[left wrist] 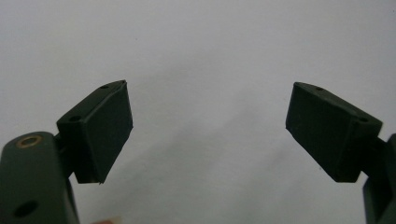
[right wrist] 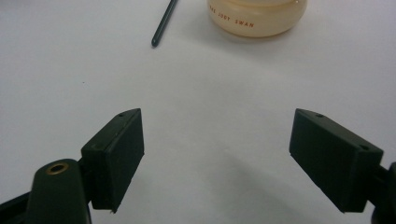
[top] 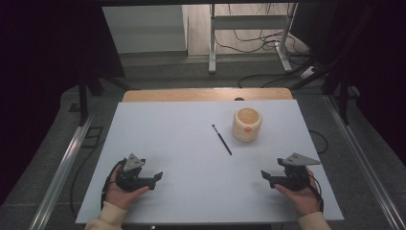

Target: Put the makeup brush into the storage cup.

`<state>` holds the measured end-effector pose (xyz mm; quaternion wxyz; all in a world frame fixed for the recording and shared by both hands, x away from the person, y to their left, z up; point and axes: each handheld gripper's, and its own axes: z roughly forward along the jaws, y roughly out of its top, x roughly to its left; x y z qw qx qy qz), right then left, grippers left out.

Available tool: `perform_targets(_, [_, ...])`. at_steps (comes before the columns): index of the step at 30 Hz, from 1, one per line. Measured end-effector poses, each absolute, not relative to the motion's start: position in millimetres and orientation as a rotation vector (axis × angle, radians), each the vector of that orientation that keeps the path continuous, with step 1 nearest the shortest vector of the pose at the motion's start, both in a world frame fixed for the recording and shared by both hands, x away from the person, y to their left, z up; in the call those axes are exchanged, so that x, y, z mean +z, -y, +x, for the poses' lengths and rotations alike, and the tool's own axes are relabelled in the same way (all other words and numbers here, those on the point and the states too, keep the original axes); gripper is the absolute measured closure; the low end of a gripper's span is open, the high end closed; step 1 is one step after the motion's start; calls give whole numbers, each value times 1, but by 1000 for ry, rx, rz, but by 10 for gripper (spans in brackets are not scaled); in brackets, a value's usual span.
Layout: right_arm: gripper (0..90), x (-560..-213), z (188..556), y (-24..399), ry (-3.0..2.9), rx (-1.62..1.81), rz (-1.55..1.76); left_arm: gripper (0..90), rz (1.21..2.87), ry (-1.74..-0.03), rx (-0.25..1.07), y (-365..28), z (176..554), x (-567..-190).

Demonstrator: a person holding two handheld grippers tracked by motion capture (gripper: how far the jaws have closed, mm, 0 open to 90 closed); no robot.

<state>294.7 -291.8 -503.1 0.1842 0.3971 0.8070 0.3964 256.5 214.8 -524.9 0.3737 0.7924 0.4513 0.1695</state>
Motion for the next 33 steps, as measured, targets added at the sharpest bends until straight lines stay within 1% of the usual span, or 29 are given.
perform_targets(15, [189,-501,296,285,-2277,1101,1124,150,2026,-1146,443,-218,250,-524])
perform_targets(33, [192,-497,296,283,-2275,1117,1139,149,2030,-1137,444,-215,252,-523])
